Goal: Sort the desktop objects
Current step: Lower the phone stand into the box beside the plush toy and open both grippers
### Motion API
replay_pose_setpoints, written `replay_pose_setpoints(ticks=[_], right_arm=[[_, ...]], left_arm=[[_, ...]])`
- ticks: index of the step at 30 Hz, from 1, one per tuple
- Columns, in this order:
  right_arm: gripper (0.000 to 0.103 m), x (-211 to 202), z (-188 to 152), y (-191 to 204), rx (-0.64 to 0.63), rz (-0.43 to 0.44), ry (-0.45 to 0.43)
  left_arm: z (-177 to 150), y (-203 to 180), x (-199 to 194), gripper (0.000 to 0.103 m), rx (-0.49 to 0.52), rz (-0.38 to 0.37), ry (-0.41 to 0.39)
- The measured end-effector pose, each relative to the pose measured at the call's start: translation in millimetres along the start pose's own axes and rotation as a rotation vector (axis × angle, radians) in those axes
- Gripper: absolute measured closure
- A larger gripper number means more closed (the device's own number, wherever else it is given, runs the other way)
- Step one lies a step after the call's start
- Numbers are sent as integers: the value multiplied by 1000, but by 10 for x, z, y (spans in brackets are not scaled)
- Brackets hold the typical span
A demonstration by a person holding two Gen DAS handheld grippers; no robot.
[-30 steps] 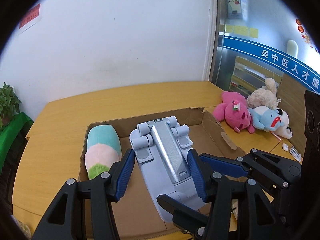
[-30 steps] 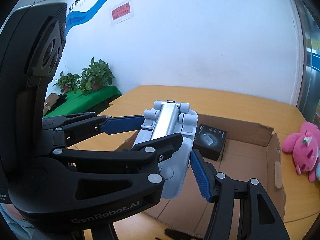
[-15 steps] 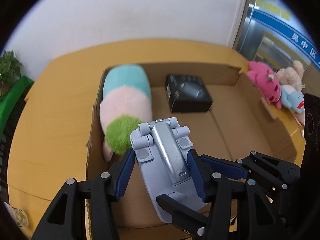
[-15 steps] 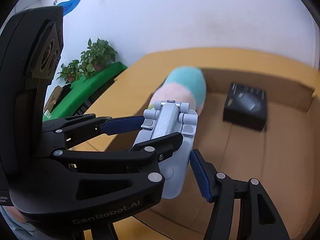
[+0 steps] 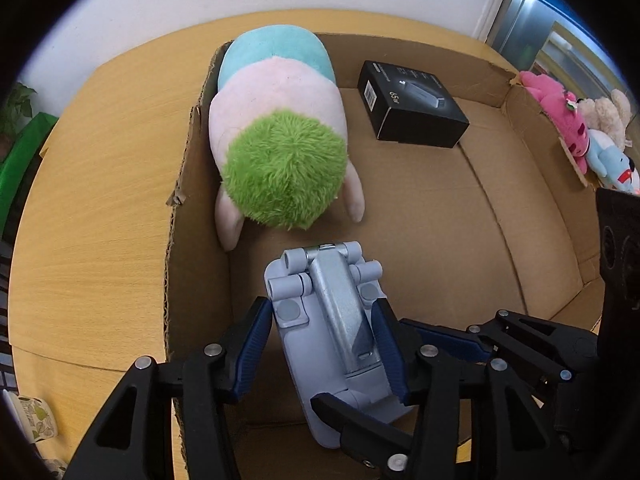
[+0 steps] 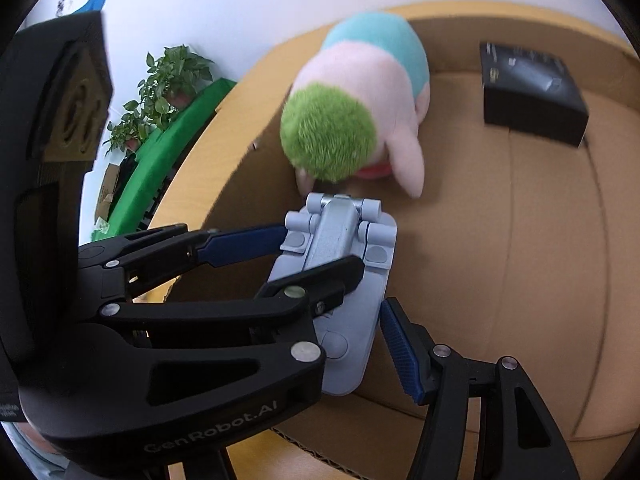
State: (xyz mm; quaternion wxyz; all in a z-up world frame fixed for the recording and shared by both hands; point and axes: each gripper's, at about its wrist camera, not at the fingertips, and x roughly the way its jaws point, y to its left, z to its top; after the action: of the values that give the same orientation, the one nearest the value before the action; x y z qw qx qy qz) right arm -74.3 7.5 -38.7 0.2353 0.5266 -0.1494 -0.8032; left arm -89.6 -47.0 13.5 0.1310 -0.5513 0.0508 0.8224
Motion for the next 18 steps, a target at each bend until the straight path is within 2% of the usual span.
replay_pose_setpoints(ticks=[7, 9, 10, 12, 13, 15, 16, 17, 18], right_arm=[[42, -1, 10, -55, 33, 20, 13], [39, -116, -11, -50, 22, 14, -7], [33, -179, -23, -39, 13, 3, -21], [24, -480, -76, 23, -48, -55, -108], [19, -597, -108, 54, -72, -86, -144], [8, -997, -210, 149, -162, -210, -283], [0, -1117, -266, 185, -191, -249, -327], [0, -1335, -380, 227, -239, -316, -410], [0, -1443, -441, 247, -260, -351, -452]], left_arm=[[-7, 45, -32, 53, -10, 47, 10], [-9, 53, -121, 53, -18, 68, -25], [-33, 49, -226, 53, -17, 76, -66], [-102, 8, -525, 53, -11, 98, -187], [-162, -44, -723, 52, -6, 108, -269], [-286, -168, -1036, 43, 6, 118, -406], [-387, -265, -1215, 28, 15, 119, -494], [-458, -344, -1329, 20, 23, 118, -557], [-533, -438, -1427, 20, 34, 112, -618]])
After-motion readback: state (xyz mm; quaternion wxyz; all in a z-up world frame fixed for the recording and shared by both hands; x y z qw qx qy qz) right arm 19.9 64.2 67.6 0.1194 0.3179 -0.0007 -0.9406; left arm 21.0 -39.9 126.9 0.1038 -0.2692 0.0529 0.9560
